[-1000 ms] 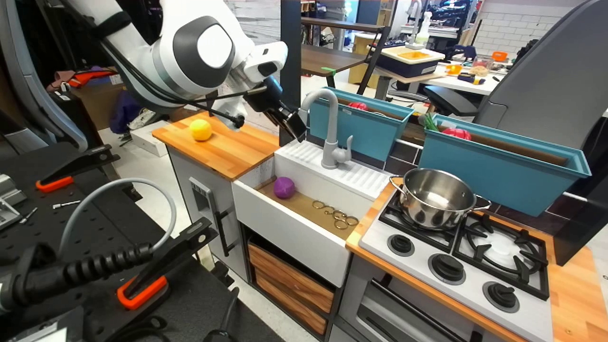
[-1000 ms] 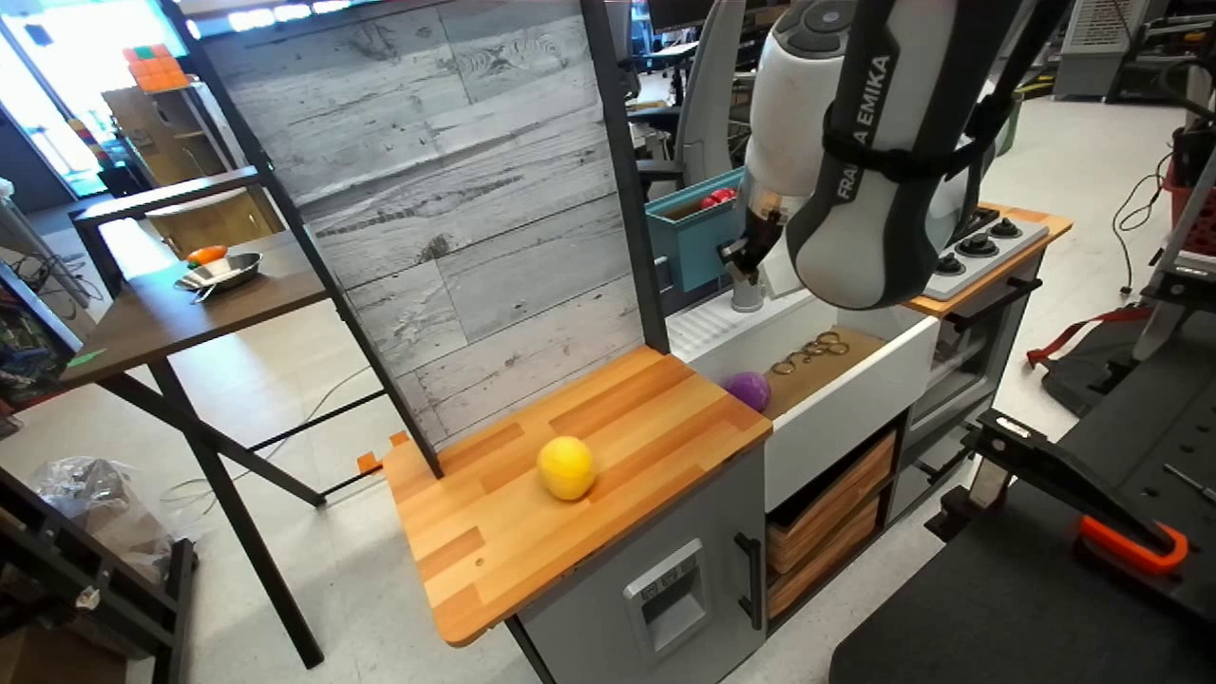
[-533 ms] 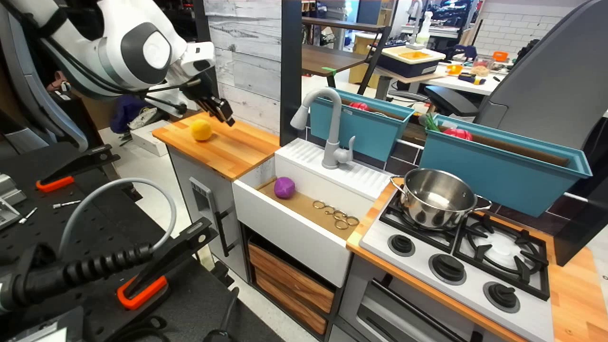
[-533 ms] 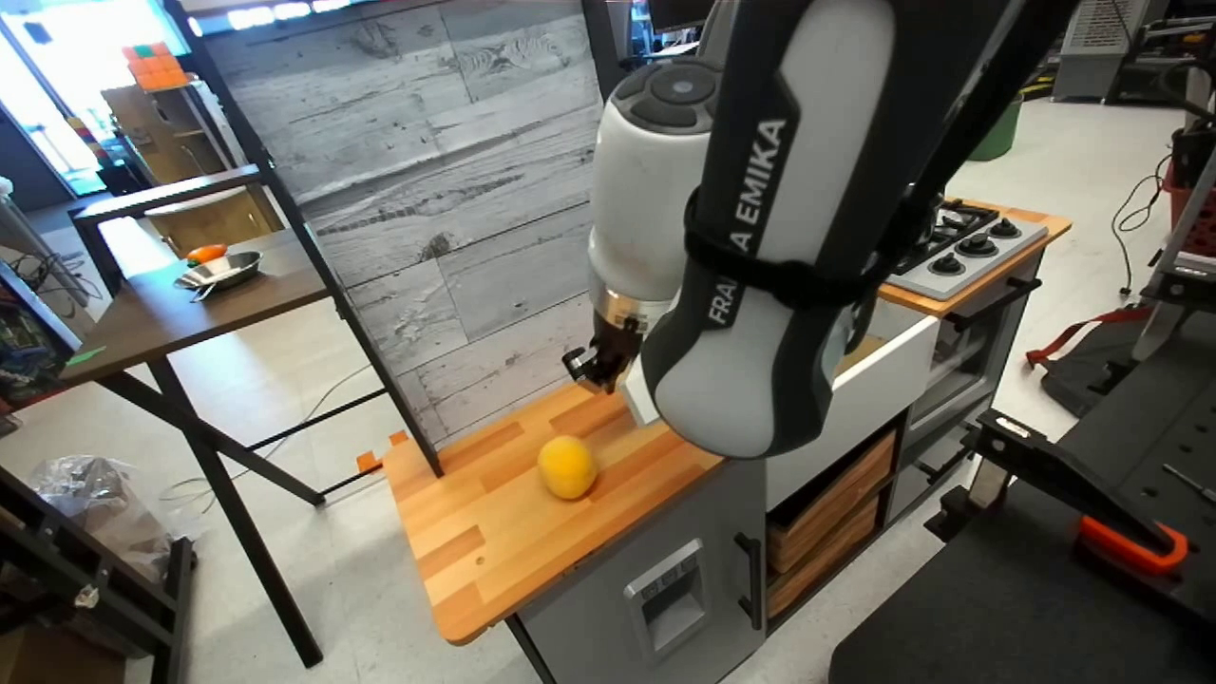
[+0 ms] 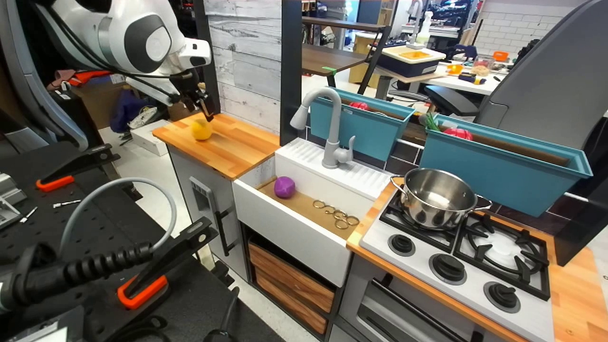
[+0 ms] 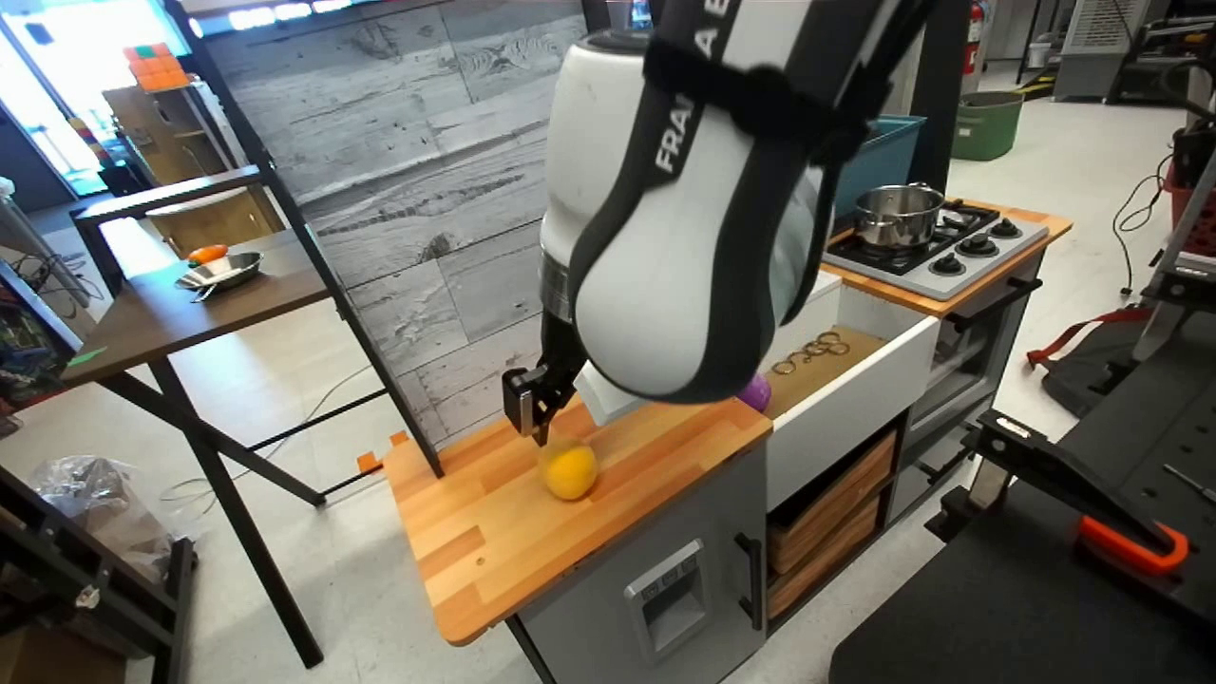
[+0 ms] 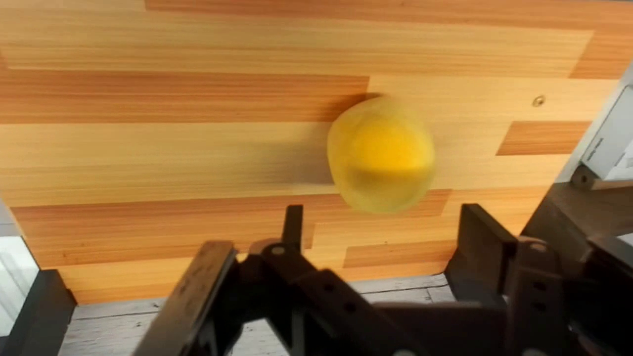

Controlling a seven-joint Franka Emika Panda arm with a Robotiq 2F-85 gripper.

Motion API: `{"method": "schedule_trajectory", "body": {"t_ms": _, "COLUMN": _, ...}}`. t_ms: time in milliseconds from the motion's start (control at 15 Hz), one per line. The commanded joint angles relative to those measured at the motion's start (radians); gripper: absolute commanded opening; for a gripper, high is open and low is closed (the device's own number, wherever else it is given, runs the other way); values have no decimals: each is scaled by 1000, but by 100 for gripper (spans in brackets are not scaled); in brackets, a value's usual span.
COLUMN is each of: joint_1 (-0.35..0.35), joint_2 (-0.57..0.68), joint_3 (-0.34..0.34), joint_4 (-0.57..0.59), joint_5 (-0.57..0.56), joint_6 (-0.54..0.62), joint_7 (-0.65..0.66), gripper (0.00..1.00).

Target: Move the tap nozzle to the left

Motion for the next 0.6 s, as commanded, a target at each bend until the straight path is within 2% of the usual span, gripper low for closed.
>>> {"method": "schedule_trajectory", "body": {"t_ms": 0, "joint_1": -179, "joint_2": -57, "joint_3": 166, "joint_4": -17, "joint_5": 23, "joint_6": -225, "joint_7": -179, "gripper": 100}}
{"method": "schedule_trajectory", "body": {"t_ms": 133, "joint_1": -192, "joint_2": -84, "joint_3": 157, "joint_4": -8, "joint_5": 58, "joint_6": -400, "joint_7": -166, "gripper": 100}}
{"method": "schedule_trajectory", "body": {"t_ms": 267, "joint_1": -164, "joint_2": -109, "joint_3": 101, "joint_4": -3, "joint_5": 80, "joint_6": -541, "joint_7": -111, "gripper": 100}}
{"method": "schedule_trajectory", "body": {"t_ms": 333, "joint_1": -163, "joint_2": -74, "joint_3": 110, "joint_4": 7, "joint_5": 76, "joint_6": -439, "joint_7": -138, "gripper": 100}}
{"method": "schedule_trajectory", "body": {"t_ms": 533, "joint_1": -164, "joint_2": -90, "joint_3": 96, "joint_4": 8, "joint_5": 85, "joint_6": -515, "joint_7": -132, "gripper": 100}}
